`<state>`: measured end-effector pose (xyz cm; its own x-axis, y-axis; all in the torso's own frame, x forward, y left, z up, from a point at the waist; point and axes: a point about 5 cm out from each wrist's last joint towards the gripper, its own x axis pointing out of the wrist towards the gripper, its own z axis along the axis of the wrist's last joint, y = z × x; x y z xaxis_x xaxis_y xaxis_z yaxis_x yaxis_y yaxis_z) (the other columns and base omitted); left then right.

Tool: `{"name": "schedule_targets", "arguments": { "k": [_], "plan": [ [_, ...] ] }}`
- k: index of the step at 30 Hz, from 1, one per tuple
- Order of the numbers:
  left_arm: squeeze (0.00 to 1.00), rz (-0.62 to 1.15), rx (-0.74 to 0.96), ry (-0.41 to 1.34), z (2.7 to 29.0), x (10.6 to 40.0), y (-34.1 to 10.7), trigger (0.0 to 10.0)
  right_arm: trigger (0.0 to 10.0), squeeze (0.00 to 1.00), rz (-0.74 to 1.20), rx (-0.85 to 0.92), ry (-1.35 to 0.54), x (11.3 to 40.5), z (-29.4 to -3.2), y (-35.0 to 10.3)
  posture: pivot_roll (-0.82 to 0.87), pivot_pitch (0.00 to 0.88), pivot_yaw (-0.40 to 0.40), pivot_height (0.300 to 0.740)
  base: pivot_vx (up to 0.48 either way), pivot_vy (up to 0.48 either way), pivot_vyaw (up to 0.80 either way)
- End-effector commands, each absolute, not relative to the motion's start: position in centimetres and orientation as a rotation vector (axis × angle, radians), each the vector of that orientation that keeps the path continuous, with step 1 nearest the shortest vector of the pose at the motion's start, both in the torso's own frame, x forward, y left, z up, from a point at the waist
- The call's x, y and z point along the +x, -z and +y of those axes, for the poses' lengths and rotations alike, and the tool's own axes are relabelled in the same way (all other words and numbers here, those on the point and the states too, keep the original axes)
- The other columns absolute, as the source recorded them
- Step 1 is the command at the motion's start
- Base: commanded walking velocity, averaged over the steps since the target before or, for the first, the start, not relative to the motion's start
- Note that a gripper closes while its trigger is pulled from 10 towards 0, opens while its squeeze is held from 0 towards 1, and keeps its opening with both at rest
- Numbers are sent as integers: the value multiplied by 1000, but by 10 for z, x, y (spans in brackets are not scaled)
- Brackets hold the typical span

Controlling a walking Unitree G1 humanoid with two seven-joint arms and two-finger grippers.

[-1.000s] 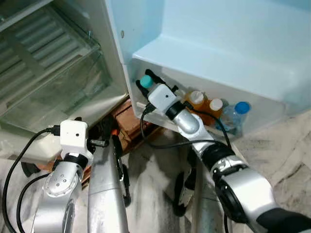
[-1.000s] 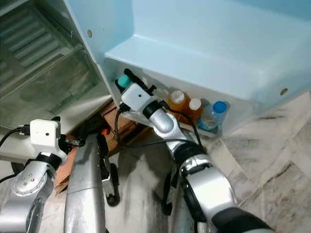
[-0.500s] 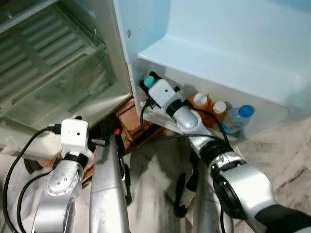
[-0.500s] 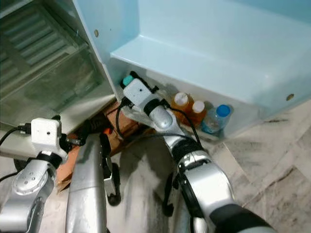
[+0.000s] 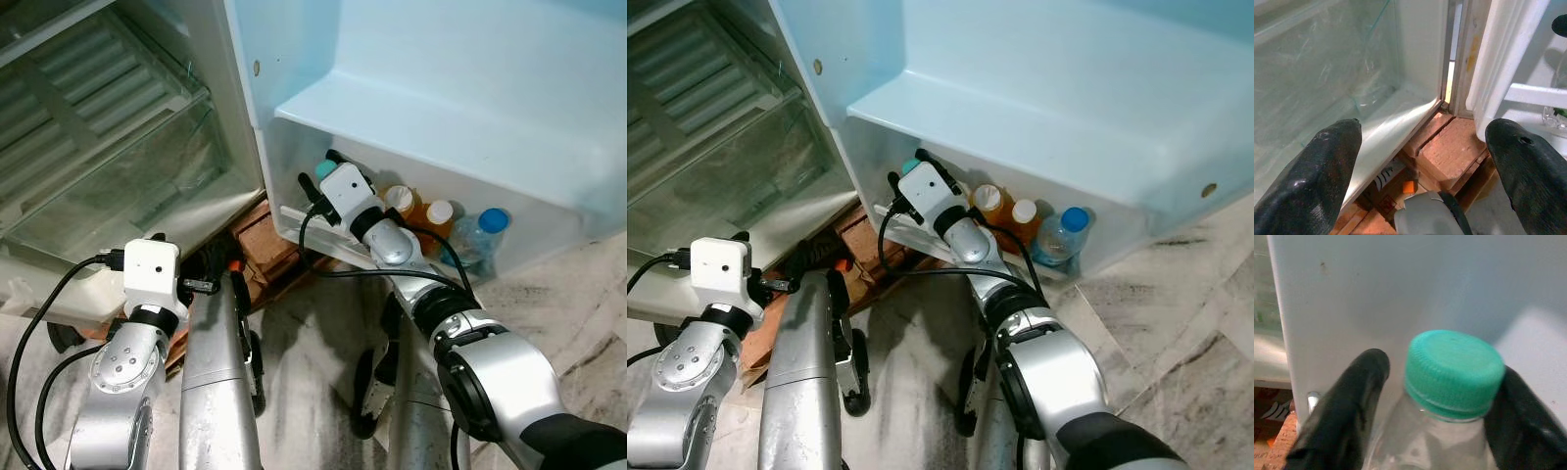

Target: Restocking fridge

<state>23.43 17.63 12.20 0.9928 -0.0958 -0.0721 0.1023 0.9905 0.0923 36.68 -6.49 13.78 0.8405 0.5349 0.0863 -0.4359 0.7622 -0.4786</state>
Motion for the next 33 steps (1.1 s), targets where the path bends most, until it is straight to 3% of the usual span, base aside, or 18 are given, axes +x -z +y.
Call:
{"name": "schedule_targets", "arguments": {
  "k": [1, 14, 23, 33],
  "plan": [
    [0, 91, 99, 93, 178, 231, -116, 10000, 10000, 1000, -186, -453, -565, 363, -63, -128, 218, 320, 22, 524, 0, 0, 0],
    [0, 70, 94, 94, 175, 242, -116, 10000, 10000, 1000, -456, -338, -646, 367, -58, -192, 181, 277, 13, 524, 0, 0, 0],
    [0, 40, 75, 104, 167, 257, -116, 10000, 10000, 1000, -529, -448, -611, 368, -83, -210, 133, 214, 4, 524, 0, 0, 0],
    [0, 19, 70, 108, 165, 269, -114, 10000, 10000, 1000, -463, -408, -537, 361, -114, -199, 97, 166, 4, 524, 0, 0, 0]
  ]
}}
